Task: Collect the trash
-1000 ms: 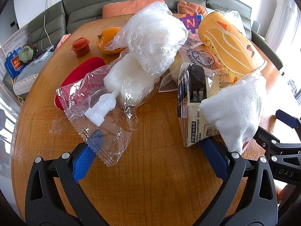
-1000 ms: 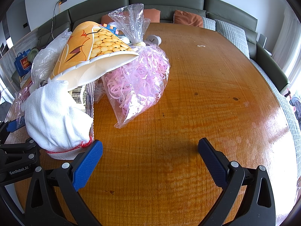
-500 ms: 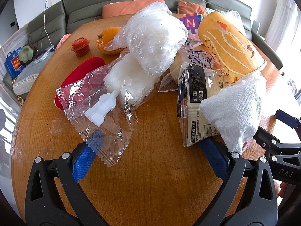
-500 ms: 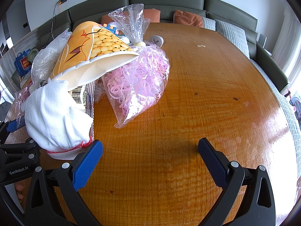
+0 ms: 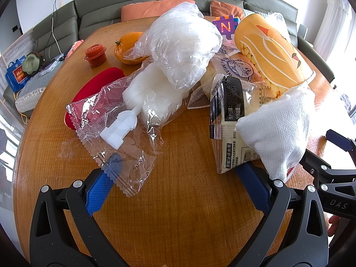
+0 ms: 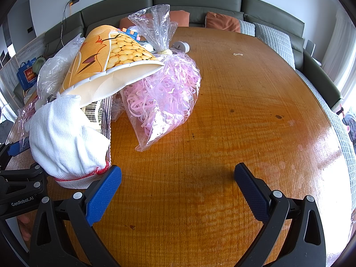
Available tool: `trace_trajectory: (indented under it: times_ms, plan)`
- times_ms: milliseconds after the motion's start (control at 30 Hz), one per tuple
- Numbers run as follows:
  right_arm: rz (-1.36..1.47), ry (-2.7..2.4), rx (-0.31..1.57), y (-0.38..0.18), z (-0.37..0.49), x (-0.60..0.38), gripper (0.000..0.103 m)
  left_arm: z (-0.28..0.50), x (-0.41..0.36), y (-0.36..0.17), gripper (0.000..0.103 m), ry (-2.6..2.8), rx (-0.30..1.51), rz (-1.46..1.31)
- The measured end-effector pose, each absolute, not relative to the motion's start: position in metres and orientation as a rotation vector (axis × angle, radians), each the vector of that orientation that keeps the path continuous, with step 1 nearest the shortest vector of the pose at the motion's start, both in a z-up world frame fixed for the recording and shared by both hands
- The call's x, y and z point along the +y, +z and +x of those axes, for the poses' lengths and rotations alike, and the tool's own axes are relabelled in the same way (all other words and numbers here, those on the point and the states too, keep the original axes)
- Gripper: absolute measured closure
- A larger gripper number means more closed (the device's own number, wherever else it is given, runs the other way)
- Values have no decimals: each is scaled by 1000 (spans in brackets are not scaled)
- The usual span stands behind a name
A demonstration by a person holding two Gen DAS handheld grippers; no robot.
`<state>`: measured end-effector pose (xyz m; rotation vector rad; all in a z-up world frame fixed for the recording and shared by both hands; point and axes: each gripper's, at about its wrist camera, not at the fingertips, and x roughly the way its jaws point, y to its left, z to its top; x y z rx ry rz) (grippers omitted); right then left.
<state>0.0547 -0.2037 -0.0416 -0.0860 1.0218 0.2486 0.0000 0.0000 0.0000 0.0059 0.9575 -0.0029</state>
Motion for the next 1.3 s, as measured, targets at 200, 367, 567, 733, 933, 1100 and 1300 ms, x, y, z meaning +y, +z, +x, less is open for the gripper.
trace_trajectory:
  times_ms: [200, 367, 567, 733, 933, 1100, 1300]
  plan:
    - [-86, 249, 1022, -42, 55, -204, 2, 0, 0, 0, 5, -3, 958, 6]
    - [-86, 249, 1022, -42, 55, -203, 2, 0, 0, 0, 5, -3, 957, 6]
    - [-86, 248, 1022, -42, 55, -203, 2, 0, 0, 0, 5, -3, 958, 6]
    - [-86, 248, 1022, -42, 55, -203, 2, 0, 0, 0, 5, -3, 957, 6]
    - [-86, 248, 1022, -42, 55, -203, 2, 0, 0, 0, 5, -3, 958, 6]
    - [-86, 248, 1022, -42, 55, -203, 2, 0, 0, 0, 5, -3, 958, 6]
    - [-86, 248, 1023, -32, 54, -204, 2, 0, 0, 0, 5, -3, 958, 6]
